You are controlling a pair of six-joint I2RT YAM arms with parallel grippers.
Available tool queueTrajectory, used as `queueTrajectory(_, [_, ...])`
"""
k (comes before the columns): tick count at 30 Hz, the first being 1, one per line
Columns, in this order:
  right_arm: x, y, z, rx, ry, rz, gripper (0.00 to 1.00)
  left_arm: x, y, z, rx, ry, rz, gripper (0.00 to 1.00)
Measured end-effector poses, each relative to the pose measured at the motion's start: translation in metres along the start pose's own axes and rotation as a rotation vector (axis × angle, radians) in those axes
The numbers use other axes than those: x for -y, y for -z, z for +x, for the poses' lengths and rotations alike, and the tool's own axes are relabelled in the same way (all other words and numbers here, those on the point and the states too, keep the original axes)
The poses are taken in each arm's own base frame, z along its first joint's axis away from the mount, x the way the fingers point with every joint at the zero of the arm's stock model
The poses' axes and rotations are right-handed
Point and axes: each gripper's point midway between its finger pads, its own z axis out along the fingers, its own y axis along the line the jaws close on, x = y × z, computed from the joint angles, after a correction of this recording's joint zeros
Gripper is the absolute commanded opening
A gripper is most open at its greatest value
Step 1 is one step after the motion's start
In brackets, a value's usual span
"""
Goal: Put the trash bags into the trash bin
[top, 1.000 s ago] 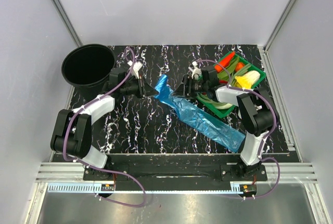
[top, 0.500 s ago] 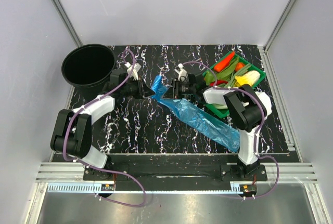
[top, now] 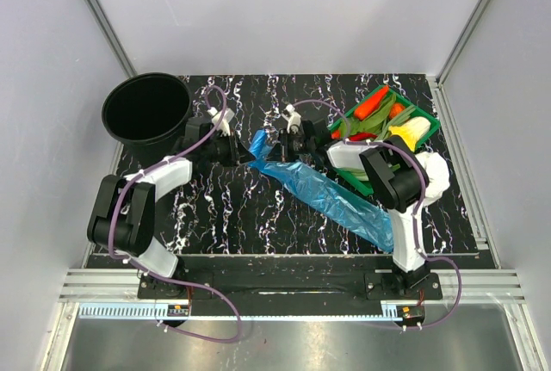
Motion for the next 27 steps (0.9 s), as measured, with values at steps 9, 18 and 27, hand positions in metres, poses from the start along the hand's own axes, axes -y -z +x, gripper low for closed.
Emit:
queueTrajectory(9, [0.007, -0.013, 0.003, -0.029, 0.019, 0.001, 0.06, -0.007, -0.003, 0.004, -0.012, -0.006, -0.015, 0.0])
queueTrajectory(18, [0.007, -0.025, 0.004, -0.05, 0.026, -0.017, 0.04, -0.009, -0.004, 0.006, -0.017, -0.004, -0.018, 0.0])
queueTrajectory(27, [0.01, -0.032, 0.009, -0.069, 0.024, -0.027, 0.03, -0.016, -0.009, 0.014, -0.044, 0.002, -0.032, 0.0])
